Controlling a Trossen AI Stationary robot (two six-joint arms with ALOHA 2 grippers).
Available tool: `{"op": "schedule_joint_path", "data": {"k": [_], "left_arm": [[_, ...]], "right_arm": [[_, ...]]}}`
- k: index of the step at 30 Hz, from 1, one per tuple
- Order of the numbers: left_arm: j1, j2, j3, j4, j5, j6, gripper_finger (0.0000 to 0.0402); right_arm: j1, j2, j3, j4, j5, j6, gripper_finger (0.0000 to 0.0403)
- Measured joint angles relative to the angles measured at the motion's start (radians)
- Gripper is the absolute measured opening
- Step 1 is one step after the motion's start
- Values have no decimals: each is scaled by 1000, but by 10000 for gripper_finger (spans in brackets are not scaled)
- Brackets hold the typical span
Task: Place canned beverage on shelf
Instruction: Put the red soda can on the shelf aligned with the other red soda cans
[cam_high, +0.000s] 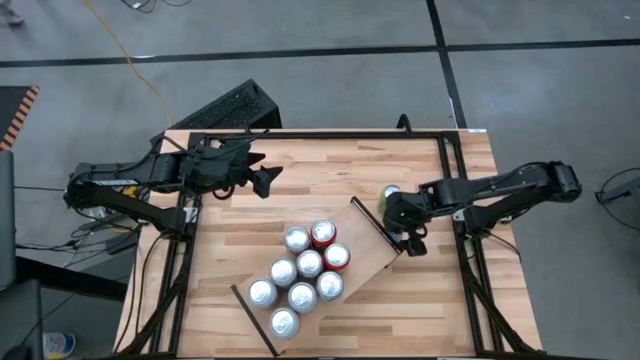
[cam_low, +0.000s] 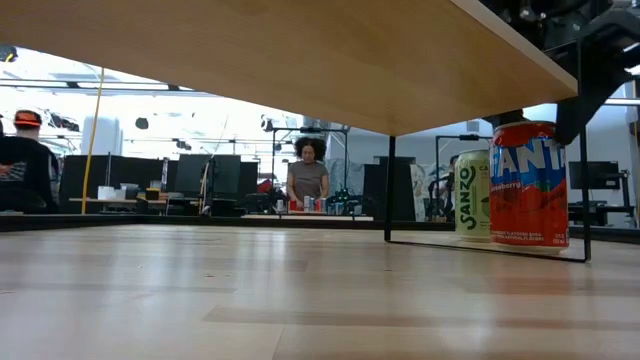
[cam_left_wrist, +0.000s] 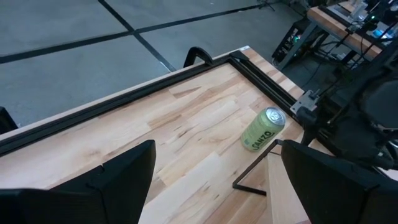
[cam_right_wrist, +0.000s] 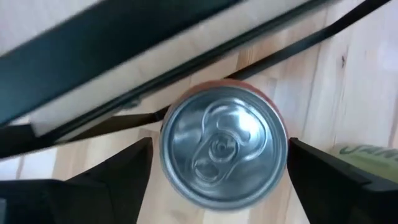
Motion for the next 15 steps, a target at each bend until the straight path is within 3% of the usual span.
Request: {"op": "schedule_joint_path", "data": {"k": [7, 15], "left_arm": [[0, 0, 0, 1, 0, -4, 332], [0, 0, 0, -1, -14, -2, 332]], "right_arm": [[-2, 3, 0, 23, 75, 1, 312], [-28, -2, 0, 19, 78, 2, 254]]}}
